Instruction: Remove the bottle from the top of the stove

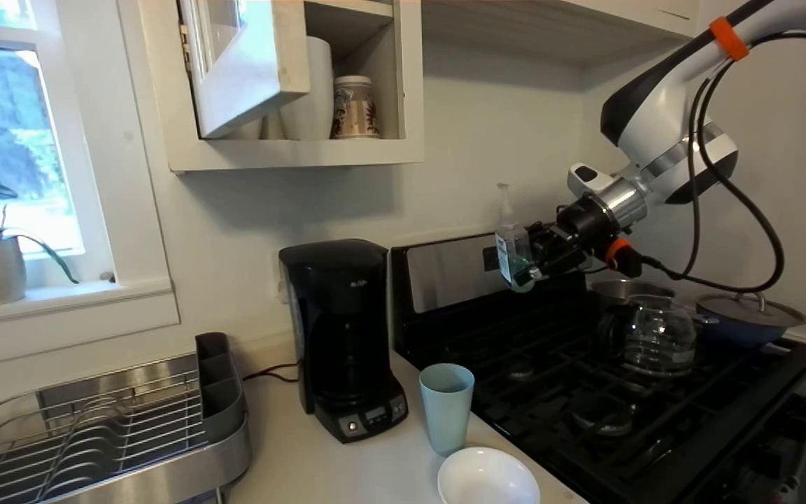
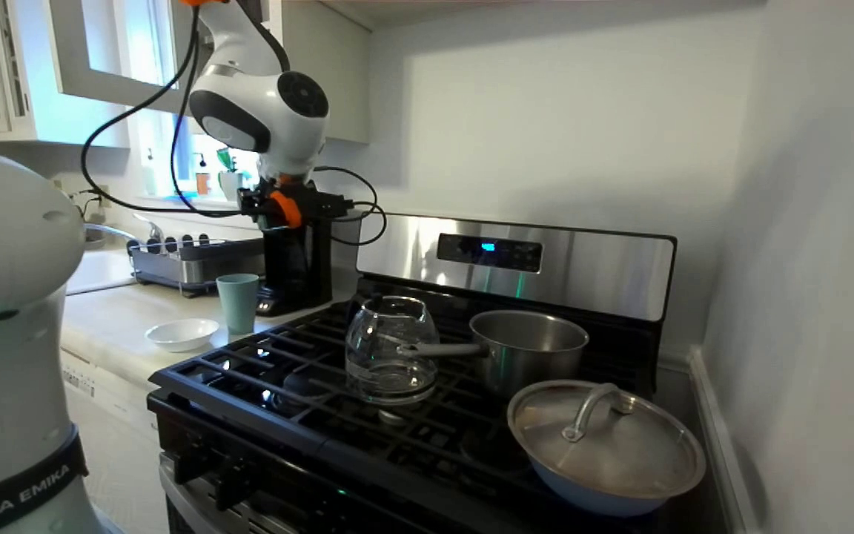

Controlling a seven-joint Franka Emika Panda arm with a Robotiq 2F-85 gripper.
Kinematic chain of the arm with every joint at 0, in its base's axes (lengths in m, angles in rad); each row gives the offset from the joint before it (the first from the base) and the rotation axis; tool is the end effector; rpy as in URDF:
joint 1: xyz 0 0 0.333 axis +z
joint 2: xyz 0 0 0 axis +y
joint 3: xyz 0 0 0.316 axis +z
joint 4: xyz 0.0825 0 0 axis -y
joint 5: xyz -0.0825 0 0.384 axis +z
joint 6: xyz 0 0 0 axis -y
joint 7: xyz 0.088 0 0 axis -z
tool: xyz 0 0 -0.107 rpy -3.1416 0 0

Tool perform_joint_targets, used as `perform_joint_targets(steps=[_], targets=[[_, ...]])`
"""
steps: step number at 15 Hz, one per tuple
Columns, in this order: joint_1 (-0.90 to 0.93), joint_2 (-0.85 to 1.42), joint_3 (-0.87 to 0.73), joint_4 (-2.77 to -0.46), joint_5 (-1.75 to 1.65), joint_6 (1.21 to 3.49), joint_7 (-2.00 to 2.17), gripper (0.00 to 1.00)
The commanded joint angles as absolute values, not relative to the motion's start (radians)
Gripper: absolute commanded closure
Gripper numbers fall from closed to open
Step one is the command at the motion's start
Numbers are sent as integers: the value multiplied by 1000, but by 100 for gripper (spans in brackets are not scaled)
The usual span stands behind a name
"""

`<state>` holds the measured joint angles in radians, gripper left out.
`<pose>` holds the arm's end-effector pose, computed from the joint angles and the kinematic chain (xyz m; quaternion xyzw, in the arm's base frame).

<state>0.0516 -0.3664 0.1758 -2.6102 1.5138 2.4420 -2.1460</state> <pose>0.4131 0.0961 0.3939 -0.7227 -0.5016 -0.4330 0.1964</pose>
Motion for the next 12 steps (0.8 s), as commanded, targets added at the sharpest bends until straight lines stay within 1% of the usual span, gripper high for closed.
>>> perform_joint_targets(steps=[1,7,12], targets=[[64,-195,172,-2497,1581,2491,-2260,47],[67,34,138,-2368,1632,2390,-2410,47],[76,180,126,-2282,1644,2338,-2409,47]])
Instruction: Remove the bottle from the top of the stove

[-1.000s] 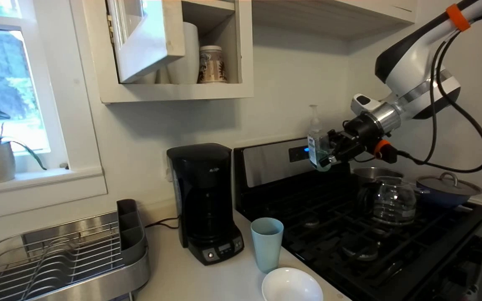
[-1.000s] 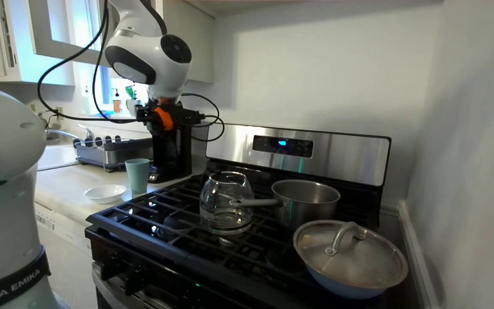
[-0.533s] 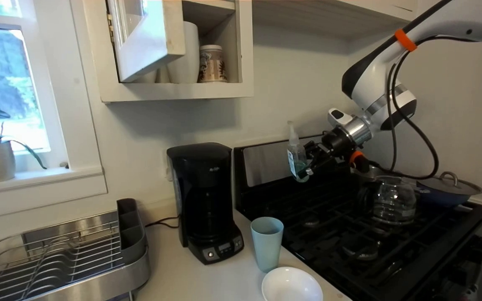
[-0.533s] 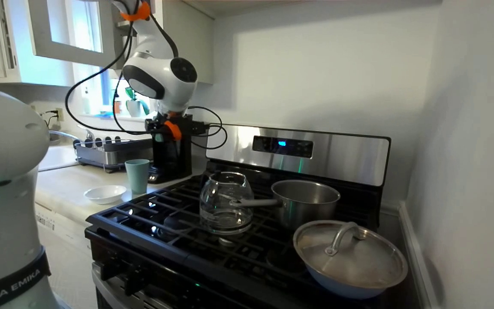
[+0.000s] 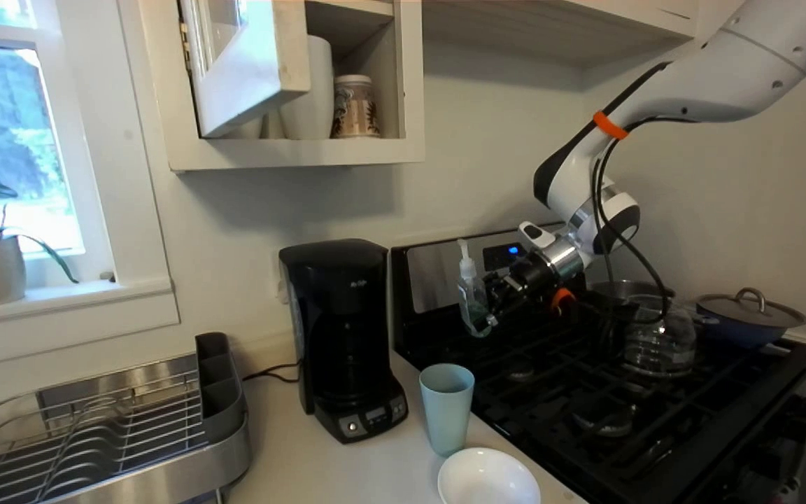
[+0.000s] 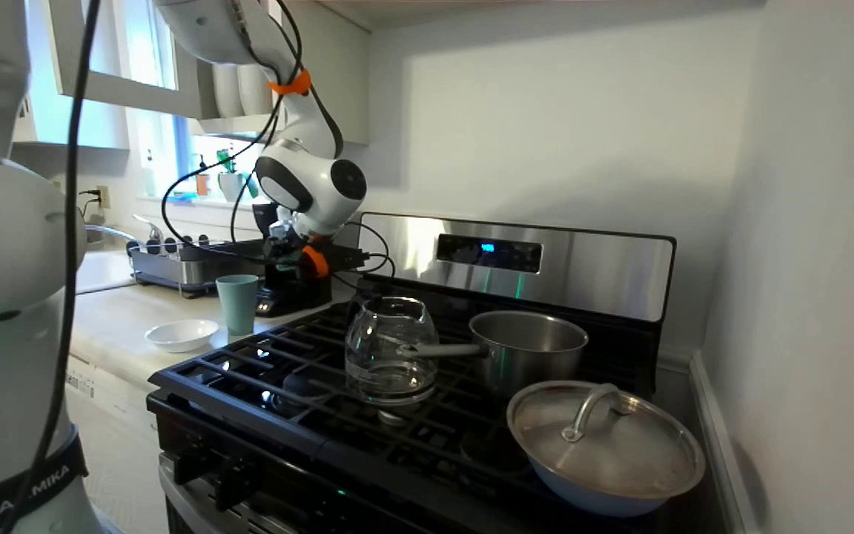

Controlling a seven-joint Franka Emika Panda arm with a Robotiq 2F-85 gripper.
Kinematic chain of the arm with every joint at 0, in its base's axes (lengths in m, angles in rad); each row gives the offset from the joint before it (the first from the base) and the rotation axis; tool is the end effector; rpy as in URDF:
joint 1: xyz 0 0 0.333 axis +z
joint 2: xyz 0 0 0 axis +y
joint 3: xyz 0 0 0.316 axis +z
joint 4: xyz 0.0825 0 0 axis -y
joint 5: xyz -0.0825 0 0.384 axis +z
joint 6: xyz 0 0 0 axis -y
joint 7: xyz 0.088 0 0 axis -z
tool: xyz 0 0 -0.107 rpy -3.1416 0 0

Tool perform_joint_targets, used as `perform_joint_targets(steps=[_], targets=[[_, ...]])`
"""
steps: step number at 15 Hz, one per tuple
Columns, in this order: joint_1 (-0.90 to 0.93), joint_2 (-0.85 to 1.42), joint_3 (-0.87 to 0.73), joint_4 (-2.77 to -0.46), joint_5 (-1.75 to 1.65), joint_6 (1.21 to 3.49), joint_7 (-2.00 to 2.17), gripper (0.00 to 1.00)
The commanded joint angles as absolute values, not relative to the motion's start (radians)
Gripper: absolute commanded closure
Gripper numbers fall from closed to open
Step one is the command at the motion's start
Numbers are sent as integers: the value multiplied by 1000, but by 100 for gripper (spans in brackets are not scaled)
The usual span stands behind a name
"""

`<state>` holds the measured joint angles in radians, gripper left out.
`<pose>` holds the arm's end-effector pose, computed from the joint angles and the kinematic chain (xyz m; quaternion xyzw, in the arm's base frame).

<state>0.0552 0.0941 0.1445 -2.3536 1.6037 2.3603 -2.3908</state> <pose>0.4967 0.1139 0.2923 -0.6997 -0.5206 -0.4188 0.2532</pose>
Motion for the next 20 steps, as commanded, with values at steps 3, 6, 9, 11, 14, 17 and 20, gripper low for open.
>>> perform_joint_targets(steps=[3,6,9,11,14,17,20], targets=[[87,246,126,-2233,1654,2346,-2392,47],[102,291,126,-2194,1668,2355,-2378,47],[121,327,126,-2160,1672,2371,-2352,47],[132,338,125,-2147,1672,2386,-2348,47],[129,330,119,-2167,1644,2362,-2354,22],[130,332,118,-2165,1644,2363,-2354,22],[130,332,117,-2165,1644,2363,-2354,22]])
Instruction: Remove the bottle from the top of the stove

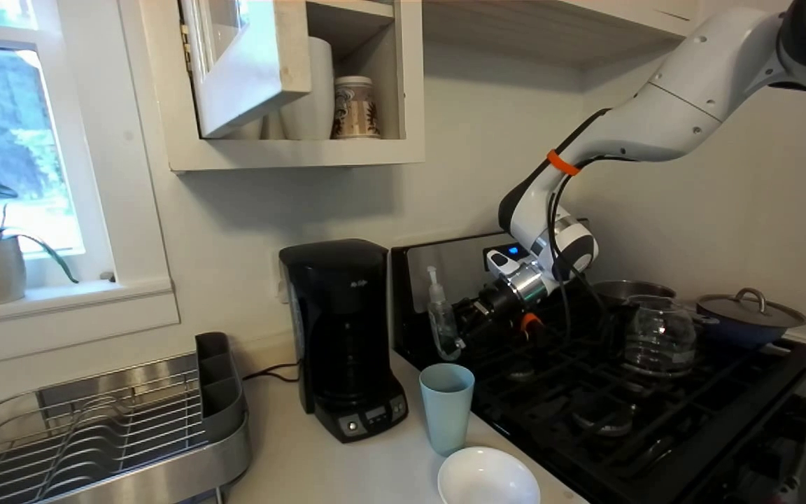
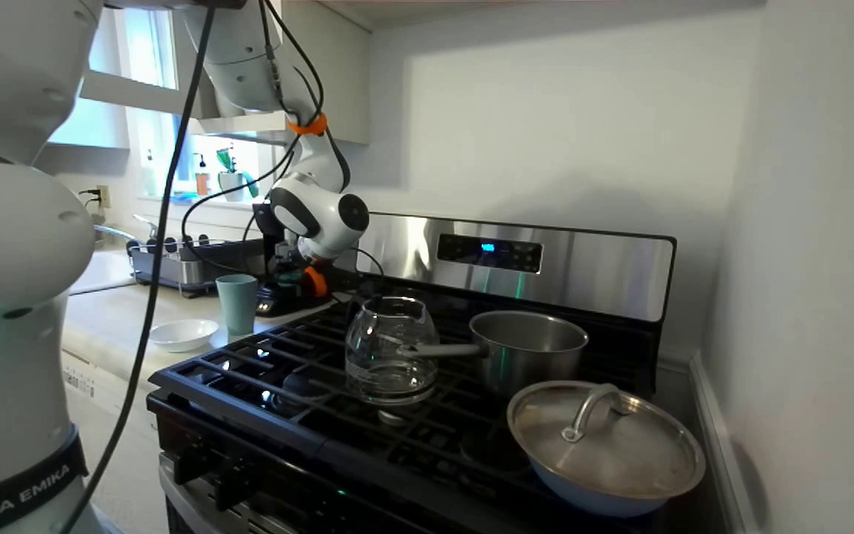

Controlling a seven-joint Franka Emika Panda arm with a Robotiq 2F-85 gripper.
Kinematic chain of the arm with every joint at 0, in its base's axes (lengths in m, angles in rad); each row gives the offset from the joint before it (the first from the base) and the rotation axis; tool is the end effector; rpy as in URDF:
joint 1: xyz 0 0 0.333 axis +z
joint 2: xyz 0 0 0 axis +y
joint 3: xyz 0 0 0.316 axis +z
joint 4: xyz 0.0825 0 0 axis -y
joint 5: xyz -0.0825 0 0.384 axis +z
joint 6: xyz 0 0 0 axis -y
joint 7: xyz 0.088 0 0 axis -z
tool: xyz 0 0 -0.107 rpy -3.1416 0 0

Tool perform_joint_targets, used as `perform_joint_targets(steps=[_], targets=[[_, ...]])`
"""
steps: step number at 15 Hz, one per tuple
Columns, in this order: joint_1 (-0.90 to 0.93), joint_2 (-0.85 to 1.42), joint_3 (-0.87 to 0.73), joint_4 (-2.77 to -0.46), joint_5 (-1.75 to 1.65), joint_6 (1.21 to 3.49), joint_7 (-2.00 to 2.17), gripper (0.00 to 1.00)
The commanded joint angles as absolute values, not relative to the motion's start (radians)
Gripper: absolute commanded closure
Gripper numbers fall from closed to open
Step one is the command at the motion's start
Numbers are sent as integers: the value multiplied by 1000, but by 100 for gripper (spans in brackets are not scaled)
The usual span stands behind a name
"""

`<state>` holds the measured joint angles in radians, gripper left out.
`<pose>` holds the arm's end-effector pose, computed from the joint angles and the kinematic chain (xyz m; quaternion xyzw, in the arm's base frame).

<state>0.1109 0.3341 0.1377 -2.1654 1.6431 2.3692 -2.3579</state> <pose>0.5412 0.1494 0.2386 -0.7137 -0.4957 -0.4012 0.2897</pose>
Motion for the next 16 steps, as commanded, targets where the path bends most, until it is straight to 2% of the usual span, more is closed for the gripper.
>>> perform_joint_targets(steps=[1,16], targets=[[131,347,115,-2151,1640,2369,-2357,47],[164,542,113,-1990,1649,2355,-2380,47]])
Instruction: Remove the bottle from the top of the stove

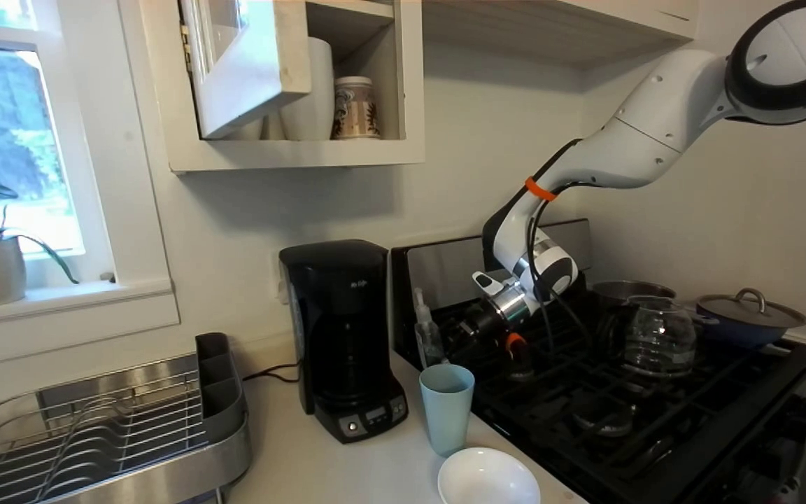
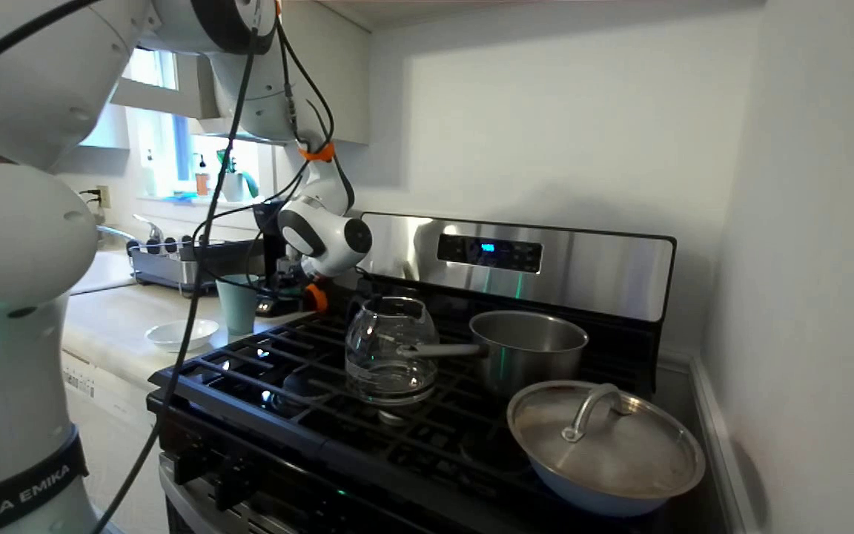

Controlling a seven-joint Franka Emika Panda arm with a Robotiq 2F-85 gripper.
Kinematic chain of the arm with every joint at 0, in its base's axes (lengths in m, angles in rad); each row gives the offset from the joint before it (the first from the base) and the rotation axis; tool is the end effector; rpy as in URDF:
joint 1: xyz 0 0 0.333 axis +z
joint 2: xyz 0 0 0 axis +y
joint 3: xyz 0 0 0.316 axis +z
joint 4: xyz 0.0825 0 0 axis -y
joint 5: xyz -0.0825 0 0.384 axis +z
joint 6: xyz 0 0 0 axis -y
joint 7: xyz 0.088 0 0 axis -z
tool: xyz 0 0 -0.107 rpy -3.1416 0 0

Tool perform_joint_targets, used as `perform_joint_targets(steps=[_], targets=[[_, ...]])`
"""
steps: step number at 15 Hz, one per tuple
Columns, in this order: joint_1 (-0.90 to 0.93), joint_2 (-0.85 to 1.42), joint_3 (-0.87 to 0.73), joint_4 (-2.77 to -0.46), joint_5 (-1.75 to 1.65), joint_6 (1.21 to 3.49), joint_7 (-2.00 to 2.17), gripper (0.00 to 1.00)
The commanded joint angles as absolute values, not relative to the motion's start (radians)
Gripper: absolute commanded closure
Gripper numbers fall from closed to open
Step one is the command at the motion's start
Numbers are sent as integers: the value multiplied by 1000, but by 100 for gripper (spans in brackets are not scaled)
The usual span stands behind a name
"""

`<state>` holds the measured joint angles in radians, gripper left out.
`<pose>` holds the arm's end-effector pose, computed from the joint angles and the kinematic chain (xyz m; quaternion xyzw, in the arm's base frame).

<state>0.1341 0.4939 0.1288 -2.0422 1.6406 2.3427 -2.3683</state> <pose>0.5648 0.1673 0.1940 -0.7088 -0.4971 -0.3910 0.3125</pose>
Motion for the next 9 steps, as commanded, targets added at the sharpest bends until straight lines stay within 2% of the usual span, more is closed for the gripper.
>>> perform_joint_targets(steps=[1,9], targets=[[168,551,112,-1982,1643,2359,-2372,47],[212,585,101,-1947,1609,2446,-2358,47]])
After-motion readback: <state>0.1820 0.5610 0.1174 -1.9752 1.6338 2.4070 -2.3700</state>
